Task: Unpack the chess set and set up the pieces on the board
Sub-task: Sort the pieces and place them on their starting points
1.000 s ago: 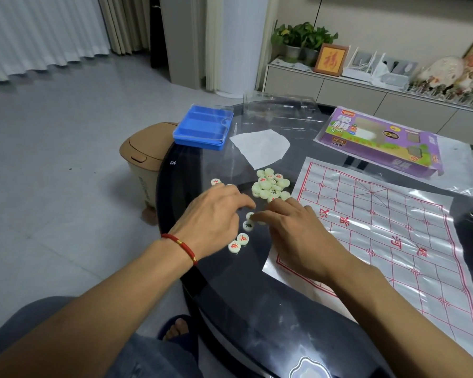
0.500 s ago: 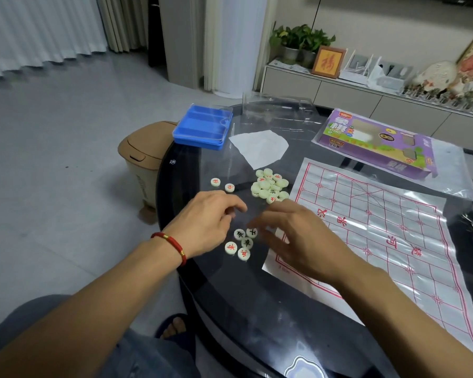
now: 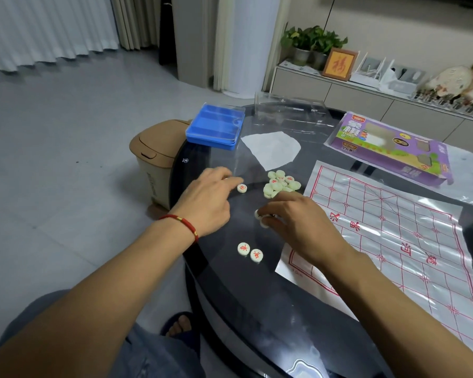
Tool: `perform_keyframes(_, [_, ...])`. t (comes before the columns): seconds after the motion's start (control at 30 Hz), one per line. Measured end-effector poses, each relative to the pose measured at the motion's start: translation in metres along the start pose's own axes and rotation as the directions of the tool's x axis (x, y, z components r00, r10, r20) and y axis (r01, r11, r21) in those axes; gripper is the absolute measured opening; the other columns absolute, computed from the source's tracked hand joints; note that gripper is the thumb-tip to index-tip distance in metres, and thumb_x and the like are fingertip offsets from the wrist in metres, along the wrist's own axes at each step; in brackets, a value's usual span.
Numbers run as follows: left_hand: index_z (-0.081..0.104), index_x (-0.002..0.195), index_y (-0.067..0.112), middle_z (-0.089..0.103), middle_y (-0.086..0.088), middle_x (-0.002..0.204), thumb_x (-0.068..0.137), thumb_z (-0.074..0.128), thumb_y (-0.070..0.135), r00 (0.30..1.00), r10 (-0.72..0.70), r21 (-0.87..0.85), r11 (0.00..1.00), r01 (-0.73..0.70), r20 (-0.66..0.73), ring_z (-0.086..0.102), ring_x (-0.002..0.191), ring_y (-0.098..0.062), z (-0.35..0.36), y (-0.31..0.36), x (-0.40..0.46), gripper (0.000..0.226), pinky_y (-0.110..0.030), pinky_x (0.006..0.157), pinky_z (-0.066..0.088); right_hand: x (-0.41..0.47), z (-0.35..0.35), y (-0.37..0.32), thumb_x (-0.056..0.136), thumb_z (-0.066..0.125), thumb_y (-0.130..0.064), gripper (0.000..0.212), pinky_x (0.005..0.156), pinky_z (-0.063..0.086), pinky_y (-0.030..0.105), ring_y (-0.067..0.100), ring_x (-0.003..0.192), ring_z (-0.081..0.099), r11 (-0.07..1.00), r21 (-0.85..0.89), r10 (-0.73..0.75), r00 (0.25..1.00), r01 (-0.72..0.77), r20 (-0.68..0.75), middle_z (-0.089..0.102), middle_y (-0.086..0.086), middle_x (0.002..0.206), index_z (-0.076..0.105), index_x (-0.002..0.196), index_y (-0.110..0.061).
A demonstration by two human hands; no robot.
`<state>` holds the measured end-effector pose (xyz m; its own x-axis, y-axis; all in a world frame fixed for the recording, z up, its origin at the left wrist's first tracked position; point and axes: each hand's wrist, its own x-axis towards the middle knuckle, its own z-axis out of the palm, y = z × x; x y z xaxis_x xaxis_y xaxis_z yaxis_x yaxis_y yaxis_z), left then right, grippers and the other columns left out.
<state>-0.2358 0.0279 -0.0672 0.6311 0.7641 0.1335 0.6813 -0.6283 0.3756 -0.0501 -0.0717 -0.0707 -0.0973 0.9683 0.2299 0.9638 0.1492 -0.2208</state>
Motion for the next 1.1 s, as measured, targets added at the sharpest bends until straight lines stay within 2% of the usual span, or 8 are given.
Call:
perform_keyframes(0.07, [0.038, 0.153, 0.019, 0.029, -0.004, 0.159, 0.088, 0.046, -0.002, 0.993, 0.035, 0.066, 0.997, -0.043, 0.111, 0.023, 0.148, -0.023, 0.004, 0.001, 0.003, 0.068, -0.036, 0.120, 0.025, 0.001, 0.005, -0.001, 0.095, 0.068, -0.021, 0.016, 0.071, 0.053, 0.044, 0.024, 0.089, 0.061, 0.999, -0.025, 0.024, 0.999, -0.025, -0.029, 0.067, 0.003, 0.099, 0.078, 0.106, -0.020])
perform_keyframes(0.13, [0.038, 0.152, 0.017, 0.029, -0.003, 0.159, 0.088, 0.045, -0.002, 0.989, 0.031, 0.084, 0.995, -0.043, 0.145, 0.025, 0.147, -0.022, 0.004, 0.003, -0.003, 0.067, -0.034, 0.120, 0.024, 0.005, 0.010, -0.002, 0.096, 0.065, -0.020, 0.015, 0.070, 0.052, 0.045, 0.025, 0.086, 0.059, 0.997, -0.052, 0.057, 0.997, -0.060, -0.053, 0.065, 0.005, 0.095, 0.078, 0.100, -0.015])
perform_keyframes(0.27, [0.039, 0.151, 0.023, 0.022, 0.007, 0.162, 0.085, 0.040, -0.004, 0.975, 0.021, 0.029, 0.999, -0.028, 0.223, 0.031, 0.145, -0.019, -0.005, 0.009, -0.033, 0.071, -0.035, 0.116, 0.034, 0.021, 0.019, -0.002, 0.096, 0.063, -0.013, 0.016, 0.063, 0.042, 0.035, 0.022, 0.078, 0.052, 0.995, -0.032, 0.093, 0.992, -0.096, -0.085, 0.061, 0.007, 0.089, 0.075, 0.086, -0.009])
perform_keyframes(0.43, [0.049, 0.143, 0.027, 0.025, 0.010, 0.150, 0.085, 0.038, -0.007, 0.948, 0.113, -0.034, 0.994, -0.107, 0.298, 0.042, 0.132, -0.016, -0.016, 0.005, -0.048, 0.068, -0.032, 0.105, 0.044, 0.055, 0.032, -0.010, 0.084, 0.070, -0.003, 0.010, 0.059, 0.041, 0.038, 0.033, 0.073, 0.058, 0.997, -0.070, 0.028, 0.997, -0.033, -0.070, 0.058, 0.012, 0.080, 0.073, 0.076, -0.006])
perform_keyframes(0.67, [0.052, 0.140, 0.026, 0.034, 0.011, 0.133, 0.081, 0.037, -0.009, 0.917, 0.219, -0.081, 0.976, -0.204, 0.334, 0.041, 0.122, -0.013, -0.014, 0.012, -0.049, 0.070, -0.038, 0.100, 0.046, 0.089, 0.028, -0.020, 0.091, 0.064, -0.014, 0.016, 0.076, 0.048, 0.044, 0.032, 0.085, 0.062, 1.000, 0.010, -0.011, 1.000, 0.011, -0.020, 0.066, 0.013, 0.091, 0.075, 0.095, -0.004])
perform_keyframes(0.77, [0.050, 0.142, 0.026, 0.033, 0.012, 0.130, 0.081, 0.037, -0.009, 0.914, 0.248, -0.089, 0.969, -0.232, 0.320, 0.036, 0.123, -0.009, -0.011, 0.018, -0.050, 0.072, -0.036, 0.102, 0.044, 0.067, 0.001, -0.002, 0.091, 0.067, -0.013, 0.014, 0.076, 0.048, 0.040, 0.025, 0.085, 0.063, 0.995, 0.079, 0.079, 0.988, -0.069, -0.135, 0.069, 0.009, 0.091, 0.076, 0.100, -0.009])
perform_keyframes(0.97, [0.057, 0.138, 0.029, 0.046, 0.013, 0.121, 0.081, 0.039, -0.008, 0.942, 0.218, -0.120, 0.974, -0.193, 0.257, 0.044, 0.118, -0.007, -0.007, 0.027, -0.042, 0.070, -0.036, 0.105, 0.039, 0.006, -0.023, 0.033, 0.093, 0.071, -0.025, 0.018, 0.075, 0.060, 0.042, 0.018, 0.089, 0.065, 0.975, -0.012, 0.220, 0.972, -0.222, -0.086, 0.072, 0.001, 0.105, 0.078, 0.110, -0.021])
perform_keyframes(1.1, [0.063, 0.131, 0.024, 0.054, 0.006, 0.124, 0.081, 0.041, -0.009, 0.988, 0.140, -0.136, 0.982, -0.129, 0.069, 0.047, 0.123, -0.012, -0.006, 0.025, -0.029, 0.064, -0.020, 0.106, 0.036, -0.003, -0.018, 0.029, 0.095, 0.067, -0.031, 0.026, 0.080, 0.058, 0.034, 0.016, 0.098, 0.062, 0.971, -0.044, 0.232, 0.970, -0.236, -0.080, 0.070, 0.001, 0.114, 0.076, 0.118, -0.023])
